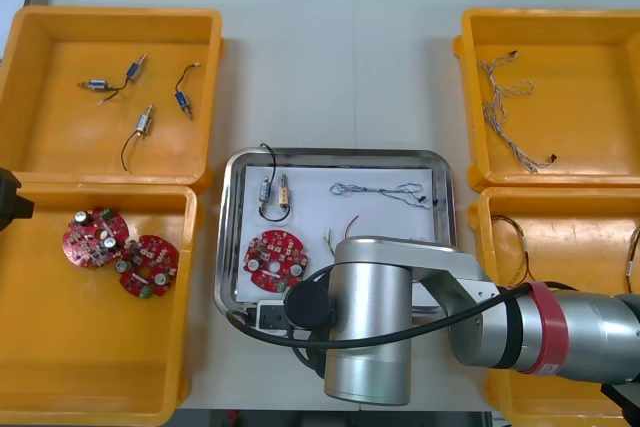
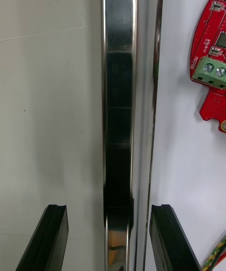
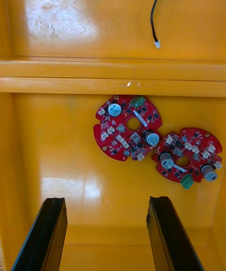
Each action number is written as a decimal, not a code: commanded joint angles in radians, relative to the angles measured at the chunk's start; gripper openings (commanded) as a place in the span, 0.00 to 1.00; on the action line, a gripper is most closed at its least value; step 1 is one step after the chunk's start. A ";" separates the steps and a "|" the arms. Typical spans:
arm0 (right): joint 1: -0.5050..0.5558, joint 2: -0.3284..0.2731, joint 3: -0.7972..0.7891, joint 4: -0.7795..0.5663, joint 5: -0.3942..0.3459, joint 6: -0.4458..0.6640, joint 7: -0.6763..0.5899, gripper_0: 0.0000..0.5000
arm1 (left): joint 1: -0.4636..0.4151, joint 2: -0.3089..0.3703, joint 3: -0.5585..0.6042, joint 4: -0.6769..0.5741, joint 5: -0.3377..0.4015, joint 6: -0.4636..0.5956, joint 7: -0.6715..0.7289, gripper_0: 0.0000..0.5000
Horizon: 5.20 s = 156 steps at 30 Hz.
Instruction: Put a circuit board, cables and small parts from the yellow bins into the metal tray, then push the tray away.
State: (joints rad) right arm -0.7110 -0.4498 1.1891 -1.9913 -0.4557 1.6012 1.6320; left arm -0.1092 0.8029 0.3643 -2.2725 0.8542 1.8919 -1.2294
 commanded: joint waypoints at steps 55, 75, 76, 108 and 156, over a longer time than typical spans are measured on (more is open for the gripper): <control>-0.272 -0.059 -0.016 0.135 -0.218 -0.147 0.143 0.02 | 0.014 -0.011 0.021 -0.028 0.003 -0.010 -0.064 1.00; -0.441 -0.058 -0.023 0.316 -0.351 -0.207 0.203 0.01 | 0.014 -0.011 0.021 -0.028 0.003 -0.010 -0.064 1.00; -0.453 -0.058 -0.023 0.332 -0.359 -0.218 0.206 0.00 | 0.014 -0.011 0.021 -0.028 0.003 -0.010 -0.064 1.00; -0.616 0.013 -0.052 0.657 -0.445 -0.365 0.296 0.00 | 0.014 -0.011 0.021 -0.028 0.003 -0.010 -0.064 1.00; -0.739 0.051 -0.052 0.931 -0.566 -0.507 0.422 0.00 | 0.014 -0.011 0.021 -0.028 0.003 -0.010 -0.064 1.00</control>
State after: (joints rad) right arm -1.3818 -0.4145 1.1685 -1.0661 -1.0061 1.1093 2.0027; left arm -0.1092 0.8026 0.3643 -2.2741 0.8542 1.8919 -1.2294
